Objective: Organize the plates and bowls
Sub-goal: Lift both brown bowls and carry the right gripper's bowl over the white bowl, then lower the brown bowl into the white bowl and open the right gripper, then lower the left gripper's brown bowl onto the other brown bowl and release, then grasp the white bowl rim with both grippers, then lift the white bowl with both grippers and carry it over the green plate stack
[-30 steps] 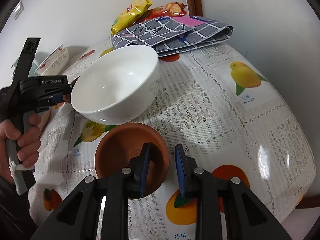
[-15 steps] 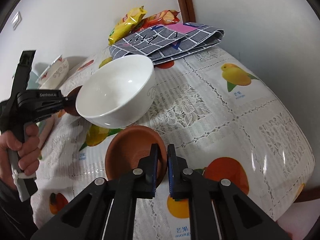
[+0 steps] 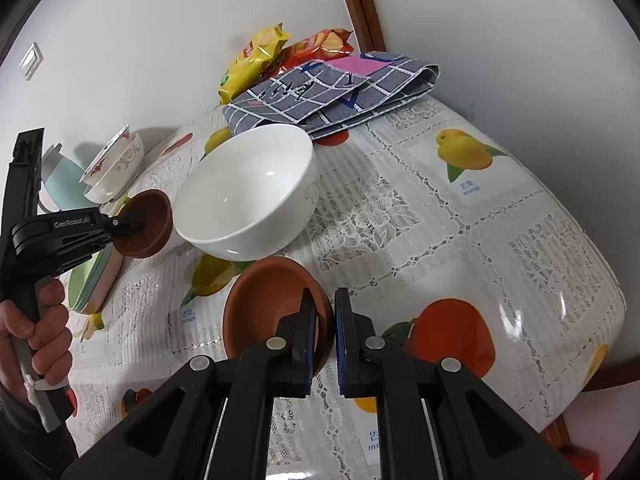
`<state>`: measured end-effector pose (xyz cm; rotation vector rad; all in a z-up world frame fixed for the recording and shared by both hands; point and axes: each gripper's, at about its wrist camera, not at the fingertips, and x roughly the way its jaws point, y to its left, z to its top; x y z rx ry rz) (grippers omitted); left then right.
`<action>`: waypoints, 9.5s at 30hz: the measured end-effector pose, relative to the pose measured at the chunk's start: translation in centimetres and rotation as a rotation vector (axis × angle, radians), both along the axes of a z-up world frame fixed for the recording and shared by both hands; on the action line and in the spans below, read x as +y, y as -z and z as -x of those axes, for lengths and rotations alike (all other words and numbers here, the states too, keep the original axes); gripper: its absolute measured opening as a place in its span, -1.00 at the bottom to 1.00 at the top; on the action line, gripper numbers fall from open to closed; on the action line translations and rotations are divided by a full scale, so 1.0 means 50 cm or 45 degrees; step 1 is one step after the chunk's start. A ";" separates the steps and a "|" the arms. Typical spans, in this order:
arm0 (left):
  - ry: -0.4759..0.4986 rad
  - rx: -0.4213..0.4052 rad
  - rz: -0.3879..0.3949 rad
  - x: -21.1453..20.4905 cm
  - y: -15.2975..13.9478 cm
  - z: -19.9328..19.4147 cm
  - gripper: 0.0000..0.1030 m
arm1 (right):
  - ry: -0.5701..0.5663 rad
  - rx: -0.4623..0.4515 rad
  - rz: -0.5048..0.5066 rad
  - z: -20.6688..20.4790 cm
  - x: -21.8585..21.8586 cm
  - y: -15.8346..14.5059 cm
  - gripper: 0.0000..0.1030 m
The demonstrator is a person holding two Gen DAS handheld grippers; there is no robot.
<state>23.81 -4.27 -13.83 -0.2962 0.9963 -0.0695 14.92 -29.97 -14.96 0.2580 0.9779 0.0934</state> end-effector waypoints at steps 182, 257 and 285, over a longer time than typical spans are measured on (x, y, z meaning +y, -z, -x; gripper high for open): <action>0.270 0.256 -0.172 -0.178 0.052 -0.112 -0.43 | -0.148 0.175 0.218 -0.233 0.034 0.011 -0.36; 0.253 0.212 -0.110 -0.126 0.025 0.042 -0.81 | -0.057 0.117 0.048 -0.084 0.074 -0.008 -0.82; 0.192 0.148 -0.090 0.006 -0.049 0.031 -0.82 | -0.115 0.052 0.053 -0.105 0.198 -0.086 -0.81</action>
